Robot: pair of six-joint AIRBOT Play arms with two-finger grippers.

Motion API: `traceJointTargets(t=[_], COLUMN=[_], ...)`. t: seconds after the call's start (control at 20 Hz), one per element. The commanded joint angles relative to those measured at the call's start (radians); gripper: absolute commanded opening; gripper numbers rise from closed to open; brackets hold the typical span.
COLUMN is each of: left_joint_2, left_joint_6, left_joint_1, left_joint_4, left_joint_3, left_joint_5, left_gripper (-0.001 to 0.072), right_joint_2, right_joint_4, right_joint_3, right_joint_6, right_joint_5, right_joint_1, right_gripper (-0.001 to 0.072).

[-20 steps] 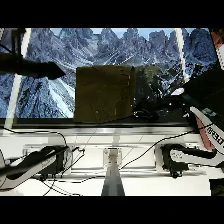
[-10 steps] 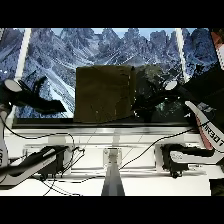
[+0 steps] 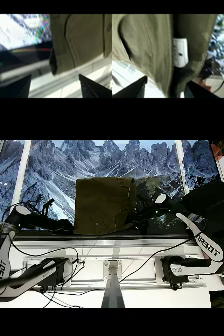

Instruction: Fold the clothes and pants, and hang the long-sleeved shirts on hangers.

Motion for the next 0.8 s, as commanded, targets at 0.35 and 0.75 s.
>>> traceJointTargets(t=[0.35,0.75], left_joint_2=[-0.156,-0.322], left_joint_6=[0.069,0.211], left_joint_1=[-0.007,-0.051], left_joint_4=[-0.072,-0.301], left_joint_3=[-0.01,-0.009], left_joint_5=[-0.013,0.095], left_gripper=[0.0667,0.0412], right_joint_2=[-0.002,-0.002], right_joint_4=[-0.003,-0.172], right_joint_3=[0.078,0.123], right_joint_6=[-0.003,0.023], right_joint_5=[-0.027,-0.024], right_joint_1=[0.01,0.01], right_gripper=[0.0042,0.0464])
